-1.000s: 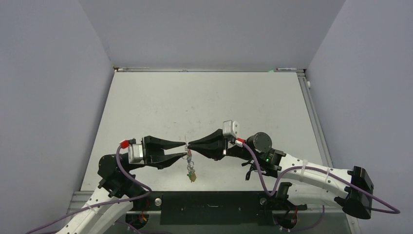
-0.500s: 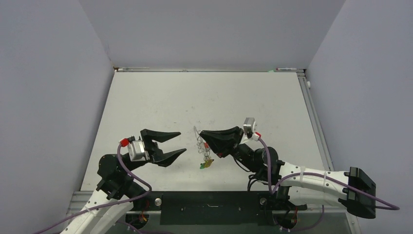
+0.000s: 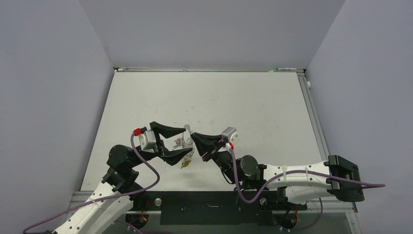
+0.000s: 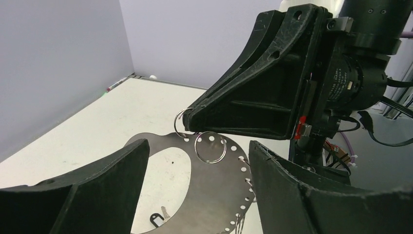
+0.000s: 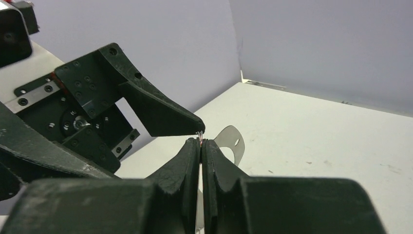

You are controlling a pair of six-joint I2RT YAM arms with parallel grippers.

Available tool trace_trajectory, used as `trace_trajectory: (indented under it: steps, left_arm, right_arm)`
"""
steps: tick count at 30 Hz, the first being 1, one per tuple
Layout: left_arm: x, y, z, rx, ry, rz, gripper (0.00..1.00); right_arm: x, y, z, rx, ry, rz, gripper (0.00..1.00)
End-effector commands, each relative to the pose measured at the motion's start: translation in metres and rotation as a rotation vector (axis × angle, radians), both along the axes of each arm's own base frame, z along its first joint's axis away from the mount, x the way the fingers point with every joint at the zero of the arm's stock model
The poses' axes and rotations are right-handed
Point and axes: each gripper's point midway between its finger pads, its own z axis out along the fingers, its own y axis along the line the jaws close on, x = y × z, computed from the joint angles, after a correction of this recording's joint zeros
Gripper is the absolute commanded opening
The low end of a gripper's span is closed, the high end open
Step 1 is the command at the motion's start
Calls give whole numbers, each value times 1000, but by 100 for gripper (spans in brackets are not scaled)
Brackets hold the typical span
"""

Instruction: Put the keys on the keyring

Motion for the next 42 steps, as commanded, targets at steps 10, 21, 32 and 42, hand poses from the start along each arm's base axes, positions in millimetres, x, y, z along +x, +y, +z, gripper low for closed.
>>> trace_trajectory:
  steps: [10, 21, 32, 42]
  left_arm:
    - [10, 0, 7, 21, 18, 37, 71]
    - [23, 3, 2, 57, 30, 99, 45]
    - [37, 16, -1, 96, 30, 215, 10]
    - [21, 7, 5, 75, 22, 112, 0]
  right_arm:
    - [0, 4, 38, -14, -68, -197, 5]
    - [-13, 15, 38, -90, -112, -235, 5]
    - [-16, 3, 41, -65, -103, -212, 5]
    - [-8, -6, 45, 15, -81, -127, 5]
